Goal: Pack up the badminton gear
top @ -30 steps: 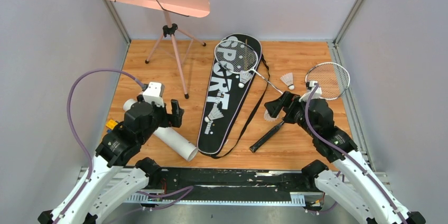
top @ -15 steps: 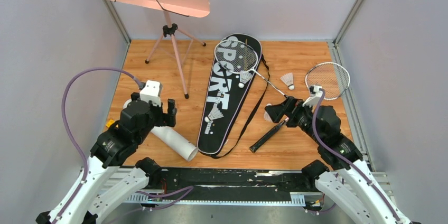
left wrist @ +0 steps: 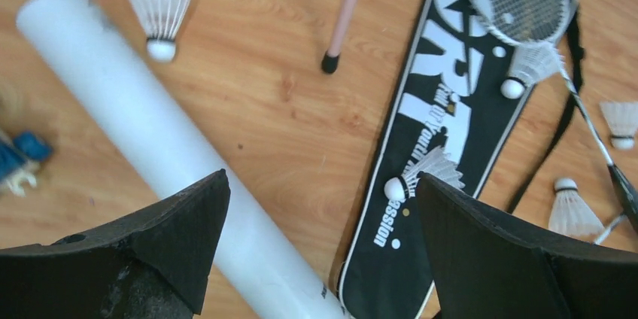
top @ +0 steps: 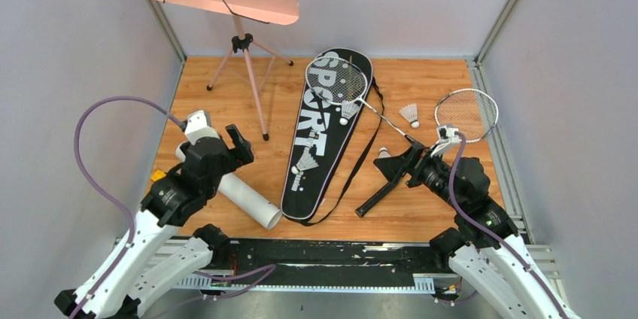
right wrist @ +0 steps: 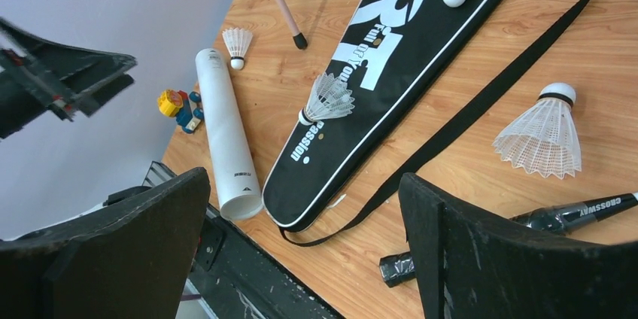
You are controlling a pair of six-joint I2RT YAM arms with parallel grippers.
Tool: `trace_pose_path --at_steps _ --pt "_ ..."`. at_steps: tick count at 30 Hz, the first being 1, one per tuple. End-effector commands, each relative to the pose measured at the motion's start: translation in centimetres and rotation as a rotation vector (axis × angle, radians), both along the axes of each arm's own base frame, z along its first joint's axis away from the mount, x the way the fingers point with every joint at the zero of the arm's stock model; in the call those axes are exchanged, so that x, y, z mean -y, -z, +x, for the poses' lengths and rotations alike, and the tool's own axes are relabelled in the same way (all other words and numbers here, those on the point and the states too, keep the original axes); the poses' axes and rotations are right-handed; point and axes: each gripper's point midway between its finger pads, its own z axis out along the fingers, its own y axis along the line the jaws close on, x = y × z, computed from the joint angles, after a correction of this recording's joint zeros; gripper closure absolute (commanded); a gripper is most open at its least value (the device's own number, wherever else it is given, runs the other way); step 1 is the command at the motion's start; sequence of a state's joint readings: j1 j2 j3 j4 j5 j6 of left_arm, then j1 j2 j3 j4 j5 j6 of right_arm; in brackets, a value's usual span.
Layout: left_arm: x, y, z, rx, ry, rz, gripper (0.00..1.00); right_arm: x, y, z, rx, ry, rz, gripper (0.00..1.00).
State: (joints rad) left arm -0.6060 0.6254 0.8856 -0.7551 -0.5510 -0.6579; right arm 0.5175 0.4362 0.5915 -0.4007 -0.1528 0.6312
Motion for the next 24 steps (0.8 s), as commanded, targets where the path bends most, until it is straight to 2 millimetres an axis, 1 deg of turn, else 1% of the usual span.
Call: trace_pose_path --at_steps 1,2,3,4,5,6,7,8,9,10,15,17,18,19,21,22,23,24 --pt "-2.2 5.7 -1.7 -0.218 -0.333 -0.126 0.0 -0.2 -0.8 -0.5 0.013 -0.016 0.041 0.02" --pt "-2.1 6.4 -1.9 -0.247 -0.352 -0.135 0.0 -0.2 -0.6 -0.5 0.008 -0.013 0.041 0.02" --pt "-1.7 7.3 -2.1 -0.289 -0.335 -0.117 0.0 -0.1 -0.6 -0.6 0.007 -0.01 0.043 0.02" --pt "-1.5 8.2 -2.1 -0.321 -0.299 -0.065 0.0 0.0 -0.5 -0.6 0.006 -0.008 0.043 0.02" --pt "-1.3 8.6 -2.1 -0.334 -0.279 -0.057 0.0 0.0 -0.5 -0.6 0.005 -0.007 0.045 0.02" --pt "-1.4 9.2 -2.2 -0.355 -0.299 -0.048 0.0 0.0 -0.4 -0.6 0.003 -0.006 0.044 0.02" --pt "-2.3 9.7 -2.9 -0.381 -0.344 -0.024 0.0 0.0 -0.4 -0.6 0.003 -0.006 0.046 0.03" --pt "-2.4 9.9 -3.1 -0.393 -0.4 -0.056 0.0 0.0 -0.4 -0.6 -0.002 -0.004 0.047 0.03" --pt "-2.8 10.3 -3.8 -0.424 -0.426 -0.048 0.0 0.0 -0.3 -0.7 -0.006 -0.004 0.049 0.03" --pt "-2.7 10.7 -4.0 -0.443 -0.449 -0.065 0.0 0.0 -0.3 -0.7 -0.01 -0.003 0.05 0.03" --pt "-1.5 11.9 -5.0 -0.511 -0.521 -0.199 0.0 0.0 -0.1 -0.7 -0.028 0.0 0.06 0.04" --pt "-1.3 13.0 -5.5 -0.535 -0.537 -0.222 0.0 0.0 -0.1 -0.8 -0.032 -0.001 0.061 0.04" --pt "-0.9 13.2 -5.3 -0.532 -0.529 -0.243 0.0 0.0 -0.2 -0.9 -0.033 -0.002 0.063 0.04" --pt "-0.9 13.9 -5.4 -0.541 -0.533 -0.242 0.0 0.0 -0.2 -1.0 -0.034 -0.001 0.062 0.04" --pt "-0.7 14.6 -5.3 -0.541 -0.529 -0.25 0.0 0.1 -0.3 -1.0 -0.034 -0.001 0.064 0.04" --pt "-0.3 14.7 -4.8 -0.528 -0.518 -0.263 0.0 0.1 -0.4 -1.1 -0.031 -0.001 0.066 0.04" --pt "-0.3 15.1 -4.8 -0.531 -0.501 -0.247 0.0 0.1 -0.5 -1.1 -0.028 0.0 0.067 0.04" --pt "0.1 15.2 -4.2 -0.515 -0.488 -0.263 0.0 0.1 -0.4 -1.2 -0.027 -0.001 0.068 0.04"
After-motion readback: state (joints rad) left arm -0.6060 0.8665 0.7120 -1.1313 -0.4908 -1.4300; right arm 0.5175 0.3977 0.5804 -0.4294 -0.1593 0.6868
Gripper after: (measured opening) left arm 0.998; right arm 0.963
